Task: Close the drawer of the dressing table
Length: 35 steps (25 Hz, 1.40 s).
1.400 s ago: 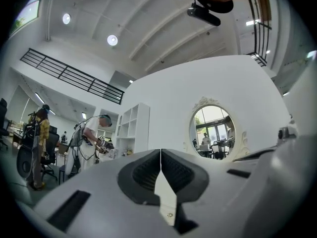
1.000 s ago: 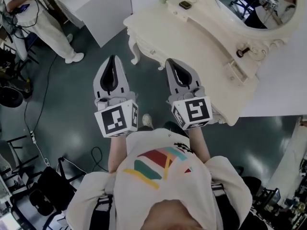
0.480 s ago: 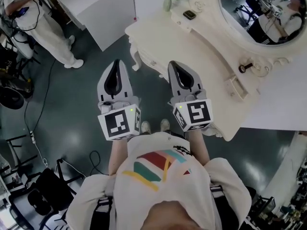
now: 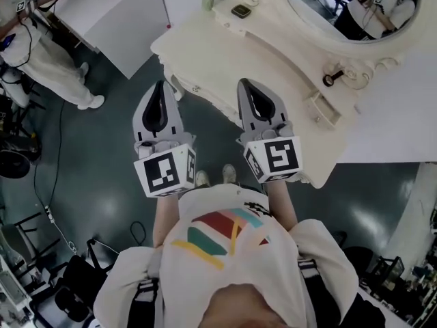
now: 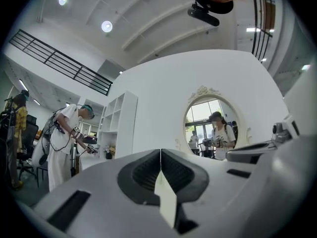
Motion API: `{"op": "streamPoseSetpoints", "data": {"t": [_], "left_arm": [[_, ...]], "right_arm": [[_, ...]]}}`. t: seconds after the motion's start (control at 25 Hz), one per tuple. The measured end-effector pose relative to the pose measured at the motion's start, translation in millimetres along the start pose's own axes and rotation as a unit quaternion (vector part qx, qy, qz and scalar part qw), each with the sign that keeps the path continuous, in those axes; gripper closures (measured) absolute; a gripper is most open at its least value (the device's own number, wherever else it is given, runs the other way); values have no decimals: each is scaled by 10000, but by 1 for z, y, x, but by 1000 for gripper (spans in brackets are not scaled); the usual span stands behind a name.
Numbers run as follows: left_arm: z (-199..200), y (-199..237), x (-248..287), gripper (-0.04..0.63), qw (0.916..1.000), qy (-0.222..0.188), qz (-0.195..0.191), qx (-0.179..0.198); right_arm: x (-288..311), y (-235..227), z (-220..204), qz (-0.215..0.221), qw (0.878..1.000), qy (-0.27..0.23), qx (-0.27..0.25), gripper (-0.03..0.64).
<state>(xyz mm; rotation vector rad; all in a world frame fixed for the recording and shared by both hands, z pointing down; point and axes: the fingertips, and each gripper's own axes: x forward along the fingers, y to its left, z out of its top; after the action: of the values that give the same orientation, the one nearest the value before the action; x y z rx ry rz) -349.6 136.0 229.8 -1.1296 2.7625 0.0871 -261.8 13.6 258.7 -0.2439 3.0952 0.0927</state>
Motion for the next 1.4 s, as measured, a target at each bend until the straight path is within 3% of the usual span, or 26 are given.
{"op": "streamPoseSetpoints", "data": {"t": [0.24,0.56,1.0,1.24,1.4], "left_arm": [[-3,-67,26,589,9971,46,-748,-109],[0,-177,40,589,9833,100,-1799,-236],[-10,-284,25,589,9490,203,-3122,-392],[-18,-333,10,589,9269,198,-3725,-419],[-20,-358,1,589,9159,244,-3986,-402]], "right_arm": [[-46,-62,2,-914,9958,-5,-19,617],[-131,-146,2,-2243,9744,66,-131,617],[-241,-190,0,-3882,9209,178,-318,617],[-282,-196,-4,-4393,8973,254,-359,617],[-300,-197,-7,-4553,8890,343,-352,617]]}}
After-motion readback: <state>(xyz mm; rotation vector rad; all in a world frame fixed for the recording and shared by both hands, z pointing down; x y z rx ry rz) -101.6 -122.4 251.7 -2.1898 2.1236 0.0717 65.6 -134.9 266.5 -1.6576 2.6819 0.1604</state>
